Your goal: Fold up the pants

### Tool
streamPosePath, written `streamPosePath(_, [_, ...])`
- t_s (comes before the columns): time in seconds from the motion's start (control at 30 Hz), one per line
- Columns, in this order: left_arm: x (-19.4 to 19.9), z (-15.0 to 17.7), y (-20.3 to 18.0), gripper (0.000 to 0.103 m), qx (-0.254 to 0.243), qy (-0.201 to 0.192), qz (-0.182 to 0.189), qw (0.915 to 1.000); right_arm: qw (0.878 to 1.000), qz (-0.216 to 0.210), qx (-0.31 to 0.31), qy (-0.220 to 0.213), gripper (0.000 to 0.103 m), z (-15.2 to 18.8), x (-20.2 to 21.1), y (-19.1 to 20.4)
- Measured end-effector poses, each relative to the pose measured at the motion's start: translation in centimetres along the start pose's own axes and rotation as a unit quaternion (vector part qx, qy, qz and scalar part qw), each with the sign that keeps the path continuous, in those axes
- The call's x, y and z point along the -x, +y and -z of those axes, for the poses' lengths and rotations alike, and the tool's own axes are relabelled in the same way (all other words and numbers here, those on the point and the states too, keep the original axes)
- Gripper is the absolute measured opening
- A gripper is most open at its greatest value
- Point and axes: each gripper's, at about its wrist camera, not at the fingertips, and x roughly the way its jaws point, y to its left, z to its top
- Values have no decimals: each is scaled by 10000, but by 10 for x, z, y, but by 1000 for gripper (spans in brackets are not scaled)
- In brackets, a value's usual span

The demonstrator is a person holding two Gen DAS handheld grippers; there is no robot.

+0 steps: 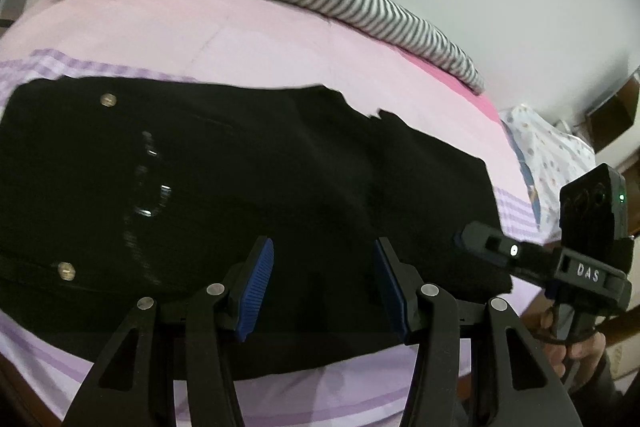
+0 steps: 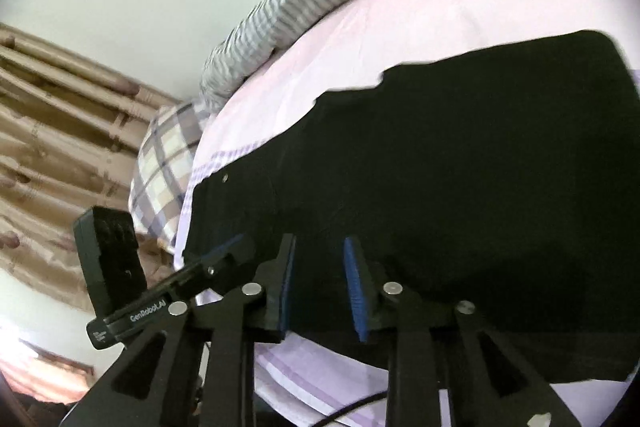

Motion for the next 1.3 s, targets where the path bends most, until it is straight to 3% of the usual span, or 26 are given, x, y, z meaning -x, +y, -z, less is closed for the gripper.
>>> streamPosePath(0.17, [-18, 2, -11, 52, 179, 461, 507, 9975, 9979, 114, -388, -508, 33, -4, 33, -29])
streamPosePath(0.43, [-48, 7, -8, 52, 1051, 1125, 1099, 9820, 9924, 18, -756, -973, 37, -11, 61, -55])
streamPosePath(0.57, [-58, 8, -6, 52, 1279, 1195, 1001, 9795, 9910, -55, -874, -1015, 39, -12, 64, -61])
streamPosePath(0.7, [-63, 8, -9, 51, 1334, 1216, 1125, 9771, 9892, -136, -1026, -1040, 40, -14, 66, -70])
streamPosePath(0.8, [-73, 10, -15, 42, 1406, 1444, 1334, 9703, 9881, -166, -1087, -1079, 40, -16, 68, -74])
streamPosePath(0.97, [-81, 12, -30, 26, 1439, 1507, 1755, 9622, 9863, -145, -1160, -1167, 43, -18, 74, -79])
streamPosePath(1.1, [-82, 6, -36, 26, 1309, 1428, 1544, 9688, 9860, -198, -1199, -1145, 43, -19, 74, -80])
streamPosePath(1.2, [-89, 2, -30, 26, 1440, 1455, 1353, 9694, 9863, -217, -1171, -1142, 43, -20, 74, -78])
streamPosePath(1.3, [-93, 2, -25, 26, 1562, 1460, 1399, 9668, 9861, -211, -1175, -1159, 43, -21, 75, -79])
